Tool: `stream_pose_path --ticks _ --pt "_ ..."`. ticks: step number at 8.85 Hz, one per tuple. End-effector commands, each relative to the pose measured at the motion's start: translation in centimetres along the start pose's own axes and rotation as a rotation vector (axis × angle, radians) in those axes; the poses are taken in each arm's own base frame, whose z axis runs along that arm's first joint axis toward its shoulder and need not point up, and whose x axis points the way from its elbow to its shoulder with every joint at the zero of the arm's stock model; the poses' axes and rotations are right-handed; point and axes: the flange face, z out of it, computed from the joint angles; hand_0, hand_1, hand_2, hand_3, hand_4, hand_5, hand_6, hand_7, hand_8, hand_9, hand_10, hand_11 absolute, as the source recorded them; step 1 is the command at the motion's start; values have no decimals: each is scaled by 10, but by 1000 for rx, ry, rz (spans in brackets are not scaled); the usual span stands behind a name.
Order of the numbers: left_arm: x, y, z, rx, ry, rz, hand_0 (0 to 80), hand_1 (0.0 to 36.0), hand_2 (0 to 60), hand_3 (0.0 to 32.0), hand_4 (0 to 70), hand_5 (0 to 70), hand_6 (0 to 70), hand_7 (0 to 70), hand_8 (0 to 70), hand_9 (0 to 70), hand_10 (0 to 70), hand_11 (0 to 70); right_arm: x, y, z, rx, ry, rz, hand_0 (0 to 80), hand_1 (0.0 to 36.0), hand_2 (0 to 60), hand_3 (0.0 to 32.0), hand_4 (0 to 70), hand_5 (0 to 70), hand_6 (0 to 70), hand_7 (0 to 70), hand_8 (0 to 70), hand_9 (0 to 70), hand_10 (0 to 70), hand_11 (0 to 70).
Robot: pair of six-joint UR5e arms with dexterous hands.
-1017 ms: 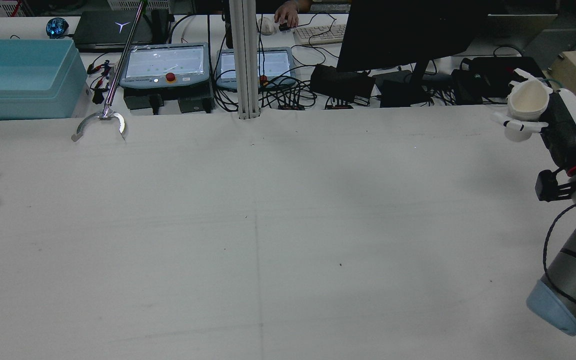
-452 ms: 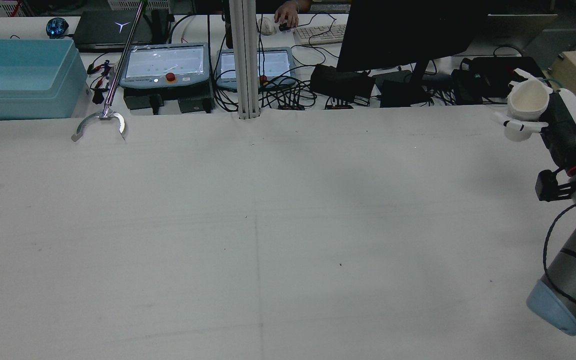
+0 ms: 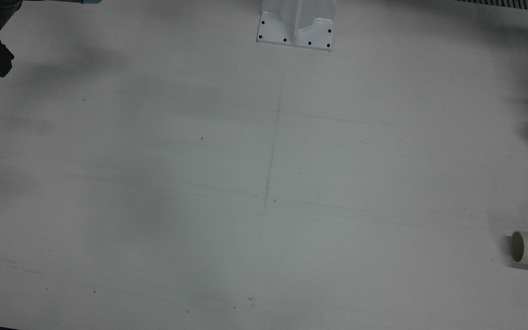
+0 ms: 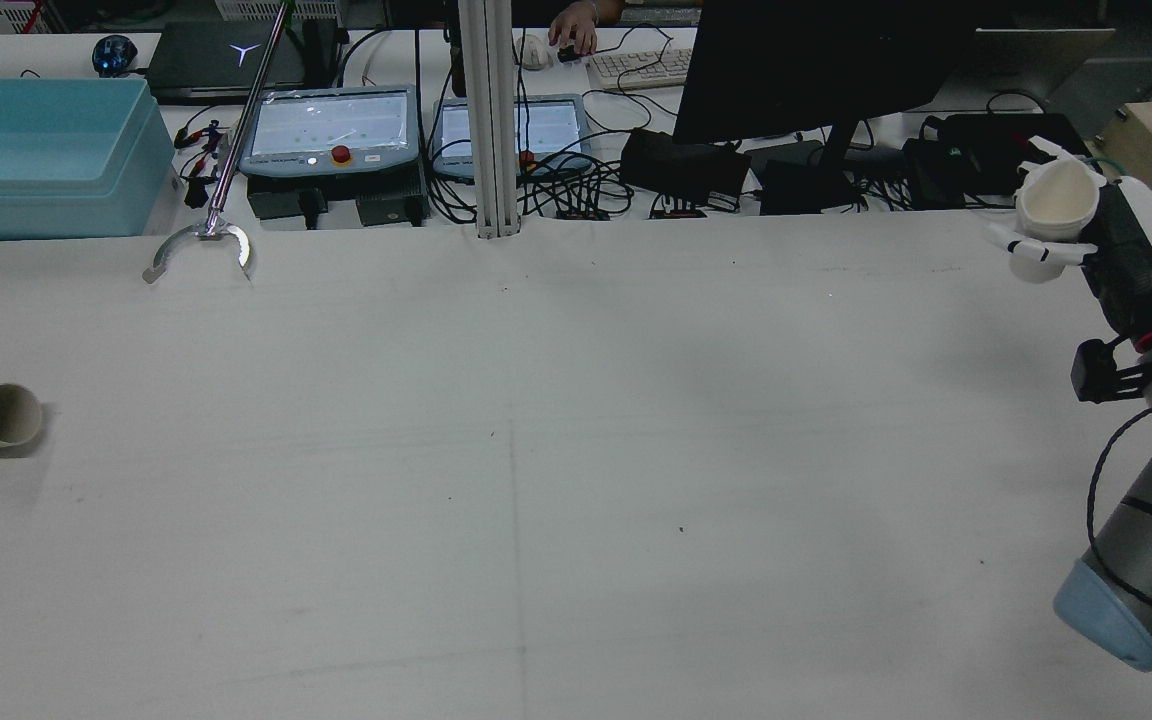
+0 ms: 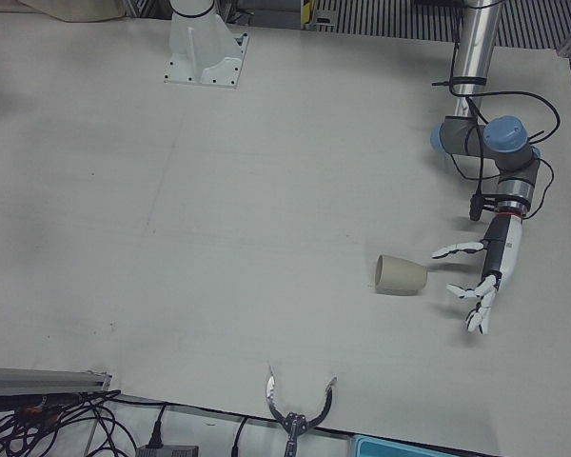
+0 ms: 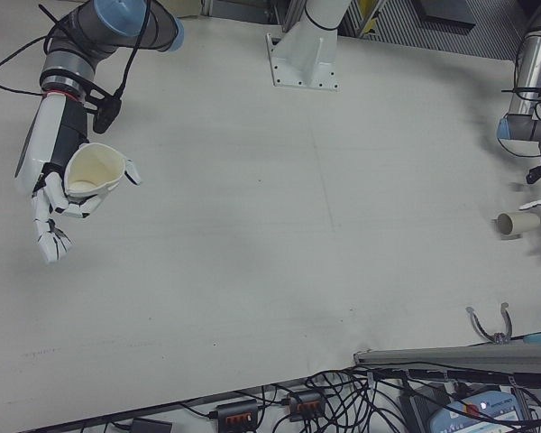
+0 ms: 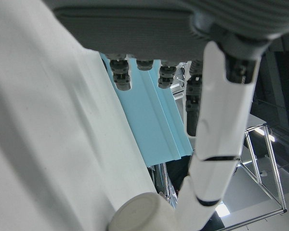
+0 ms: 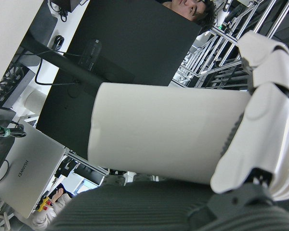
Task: Pour water
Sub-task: 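Lower the right hand's cup onto the table and open the hand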
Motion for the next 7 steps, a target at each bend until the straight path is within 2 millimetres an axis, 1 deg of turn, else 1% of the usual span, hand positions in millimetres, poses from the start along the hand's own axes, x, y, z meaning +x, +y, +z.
stream_pose_path --ticks 1,2,3,5,6,7 --pt "5 0 -4 -9 16 -80 762 281 49 0 214 121 72 86 16 23 68 131 0 -2 0 4 -3 -1 470 141 271 0 279 700 92 131 123 196 158 236" --pt "7 3 -5 -23 22 -124 786 277 4 0 175 68 68 83 10 11 58 117 2 -13 -6 15 6 -13 468 140 271 0 278 700 92 132 123 196 158 235" --pt "12 14 -2 -44 33 -154 800 272 0 0 158 52 57 66 2 0 49 106 5 -24 -6 28 8 -3 469 139 271 0 277 700 91 132 123 196 158 235" --pt "24 47 16 -71 46 -196 800 275 0 0 171 92 57 73 1 0 48 105 21 -34 -3 50 24 46 469 139 271 0 277 700 91 132 123 196 158 235" --pt "29 64 25 -85 51 -213 800 280 0 0 176 108 63 84 2 2 49 105 38 -37 7 64 36 63 463 130 265 0 270 700 90 126 125 197 163 241" --pt "32 69 20 -76 47 -227 800 281 0 0 181 124 67 91 3 4 49 106 58 -43 13 71 52 79 456 113 254 0 280 700 103 137 136 212 176 258"
